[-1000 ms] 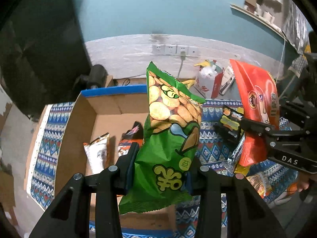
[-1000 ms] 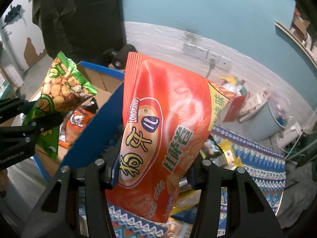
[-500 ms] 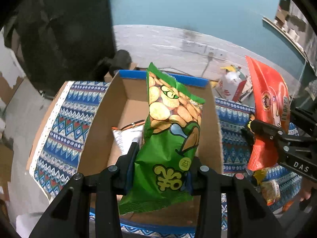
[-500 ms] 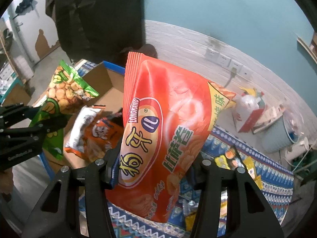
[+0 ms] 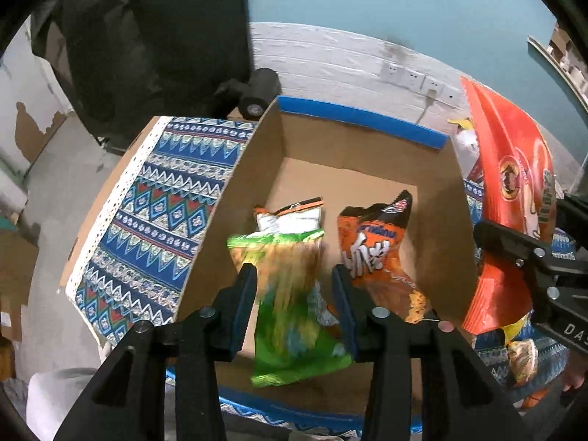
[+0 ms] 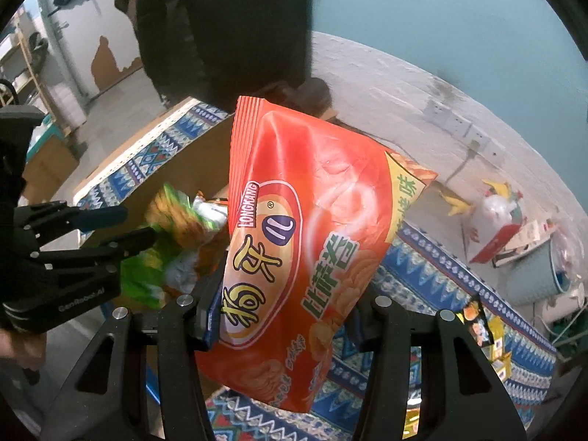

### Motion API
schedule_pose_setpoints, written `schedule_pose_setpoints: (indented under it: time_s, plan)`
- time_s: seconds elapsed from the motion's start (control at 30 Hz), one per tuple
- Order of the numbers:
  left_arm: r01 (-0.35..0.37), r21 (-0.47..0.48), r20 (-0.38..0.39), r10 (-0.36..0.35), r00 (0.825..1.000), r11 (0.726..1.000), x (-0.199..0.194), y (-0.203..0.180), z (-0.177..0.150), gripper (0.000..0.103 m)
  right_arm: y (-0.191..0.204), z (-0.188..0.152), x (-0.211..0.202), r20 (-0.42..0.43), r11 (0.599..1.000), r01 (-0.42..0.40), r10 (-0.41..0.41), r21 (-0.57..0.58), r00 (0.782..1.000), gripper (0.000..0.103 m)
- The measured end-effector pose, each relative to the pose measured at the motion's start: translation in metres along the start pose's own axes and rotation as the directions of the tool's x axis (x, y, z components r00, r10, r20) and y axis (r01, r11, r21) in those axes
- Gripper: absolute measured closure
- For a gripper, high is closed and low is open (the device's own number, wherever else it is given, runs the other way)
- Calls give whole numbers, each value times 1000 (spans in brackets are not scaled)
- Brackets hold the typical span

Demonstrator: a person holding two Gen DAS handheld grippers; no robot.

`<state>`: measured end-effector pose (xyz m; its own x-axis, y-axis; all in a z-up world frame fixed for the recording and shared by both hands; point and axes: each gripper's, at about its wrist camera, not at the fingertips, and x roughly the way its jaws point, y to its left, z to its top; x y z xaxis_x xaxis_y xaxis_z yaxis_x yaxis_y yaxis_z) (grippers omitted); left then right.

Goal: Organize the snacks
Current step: 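Carry both bags over the cardboard box and release them inside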

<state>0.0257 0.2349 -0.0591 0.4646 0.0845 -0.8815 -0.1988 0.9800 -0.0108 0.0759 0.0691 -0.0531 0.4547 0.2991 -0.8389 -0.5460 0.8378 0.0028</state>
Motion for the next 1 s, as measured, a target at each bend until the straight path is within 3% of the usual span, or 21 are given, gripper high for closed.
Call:
schedule_pose_setpoints:
  time_s: [0.17, 0.63, 0.87, 1.0]
  plan:
    - [-23, -30, 12, 23, 1000, 999, -7, 10, -1, 40, 9, 8, 8, -16, 999, -31, 31, -12, 999, 52]
    - [-50, -69, 19, 51, 998, 996, -17, 26, -6, 35, 31, 21, 30, -65, 994, -99, 96, -39, 993, 50]
    - [-54, -75, 20, 55, 998, 996, -18, 25, -5, 35, 37, 20, 28, -68, 994, -89, 85, -64, 994, 29]
    - [-51, -70, 27, 53, 998, 996, -21, 19, -5, 35, 33, 20, 22, -55, 995, -78, 75, -58, 996, 26]
